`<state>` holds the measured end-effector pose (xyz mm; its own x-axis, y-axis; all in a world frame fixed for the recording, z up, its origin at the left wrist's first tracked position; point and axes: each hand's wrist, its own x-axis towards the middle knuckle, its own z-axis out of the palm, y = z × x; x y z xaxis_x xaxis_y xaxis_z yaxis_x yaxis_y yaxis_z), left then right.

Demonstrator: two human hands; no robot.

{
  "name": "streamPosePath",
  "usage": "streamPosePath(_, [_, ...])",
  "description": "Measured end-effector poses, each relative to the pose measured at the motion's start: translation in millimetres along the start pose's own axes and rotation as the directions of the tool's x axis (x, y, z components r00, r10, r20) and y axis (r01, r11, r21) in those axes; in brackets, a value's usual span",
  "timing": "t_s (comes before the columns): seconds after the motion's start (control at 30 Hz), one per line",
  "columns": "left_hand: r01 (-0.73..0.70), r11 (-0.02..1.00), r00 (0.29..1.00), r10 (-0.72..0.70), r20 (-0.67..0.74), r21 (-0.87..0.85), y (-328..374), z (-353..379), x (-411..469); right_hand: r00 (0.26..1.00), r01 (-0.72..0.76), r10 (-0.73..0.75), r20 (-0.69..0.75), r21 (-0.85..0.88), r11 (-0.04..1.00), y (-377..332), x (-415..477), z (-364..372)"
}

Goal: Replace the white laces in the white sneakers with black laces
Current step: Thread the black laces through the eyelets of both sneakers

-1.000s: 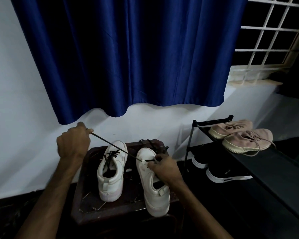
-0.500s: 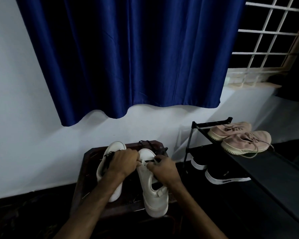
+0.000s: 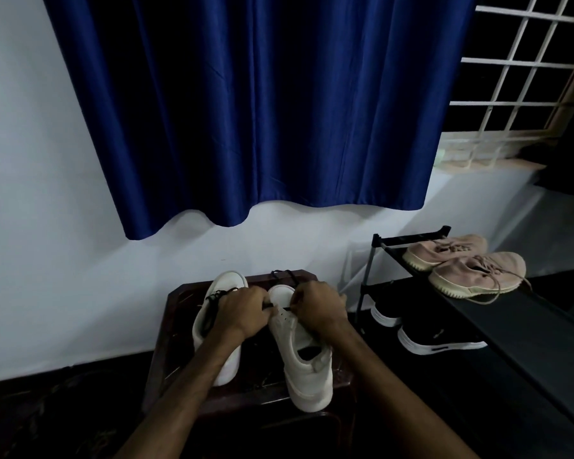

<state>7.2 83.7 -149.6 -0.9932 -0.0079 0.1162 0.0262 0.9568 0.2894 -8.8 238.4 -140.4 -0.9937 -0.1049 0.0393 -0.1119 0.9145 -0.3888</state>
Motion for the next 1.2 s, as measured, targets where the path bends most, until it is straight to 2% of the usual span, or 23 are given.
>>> streamPosePath(0.1, [0.045, 0.998, 0.999, -0.045, 0.017, -0.039, -2, 1, 3, 0.998, -0.003, 0.004, 0.057, -0.026, 1.0, -3, 10, -2])
streamPosePath(0.2, [0.077, 0.996, 0.997, -0.075, 0.034, -0.05, -3, -1, 4, 0.984, 0.029, -0.02, 0.178, -0.046, 0.998, -4, 22, 4])
streamPosePath(0.27, [0.101, 0.992, 0.992, -0.096, 0.077, -0.07, -4, -3, 6, 0.978, 0.01, -0.017, 0.21, 0.035, 0.999, -2, 27, 10])
streamPosePath(0.37, [0.138, 0.981, 0.979, -0.114, 0.169, -0.134, -5, -8, 11, 0.995, -0.079, 0.061, 0.076, 0.263, 0.962, 6, 29, 15])
streamPosePath(0.43, [0.157, 0.977, 0.973, -0.129, 0.19, -0.142, -5, -14, 11, 0.996, -0.084, 0.089, 0.005, 0.359, 0.929, 9, 23, 10])
streamPosePath(0.53, [0.204, 0.963, 0.973, -0.179, 0.143, -0.178, -11, -30, 12, 0.992, -0.116, 0.127, -0.001, 0.4, 0.909, 19, 18, 6])
streamPosePath(0.63, [0.236, 0.947, 0.971, -0.223, 0.081, -0.22, -20, -50, 11, 0.982, -0.188, 0.178, 0.063, 0.271, 0.944, 35, 21, 3])
streamPosePath(0.7, [0.215, 0.953, 0.976, -0.217, 0.014, -0.214, -18, -55, 9, 0.978, -0.17, 0.138, 0.154, 0.215, 0.962, 39, 21, 0])
streamPosePath(0.73, [0.208, 0.958, 0.976, -0.216, -0.02, -0.197, -14, -55, 7, 0.971, -0.18, 0.128, 0.201, 0.265, 0.947, 39, 21, -1])
streamPosePath(0.8, [0.199, 0.964, 0.973, -0.217, -0.085, -0.178, -5, -50, 2, 0.932, -0.31, 0.154, 0.328, 0.502, 0.808, 39, 26, -4])
streamPosePath(0.83, [0.192, 0.966, 0.972, -0.211, -0.102, -0.175, -2, -47, 1, 0.926, -0.341, 0.164, 0.341, 0.563, 0.753, 45, 28, -2])
streamPosePath(0.87, [0.191, 0.966, 0.972, -0.211, -0.103, -0.172, 0, -45, 0, 0.921, -0.338, 0.141, 0.363, 0.567, 0.751, 49, 29, -3])
streamPosePath(0.9, [0.193, 0.966, 0.972, -0.212, -0.099, -0.17, 1, -44, -1, 0.932, -0.27, 0.086, 0.353, 0.514, 0.814, 53, 28, 0])
streamPosePath(0.97, [0.205, 0.964, 0.973, -0.22, -0.072, -0.171, -1, -41, -3, 0.957, -0.055, -0.052, 0.284, 0.357, 0.932, 62, 28, 8])
streamPosePath(1.0, [0.207, 0.962, 0.974, -0.219, -0.055, -0.176, -1, -40, -4, 0.96, 0.02, -0.104, 0.261, 0.307, 0.952, 64, 26, 10])
streamPosePath(1.13, [0.188, 0.963, 0.981, -0.194, -0.014, -0.191, 1, -36, -7, 0.962, 0.115, -0.154, 0.225, 0.179, 0.977, 57, 25, 8])
streamPosePath(1.2, [0.199, 0.957, 0.98, -0.195, 0.04, -0.209, 7, -32, -9, 0.968, 0.079, -0.129, 0.214, 0.224, 0.971, 48, 23, 3])
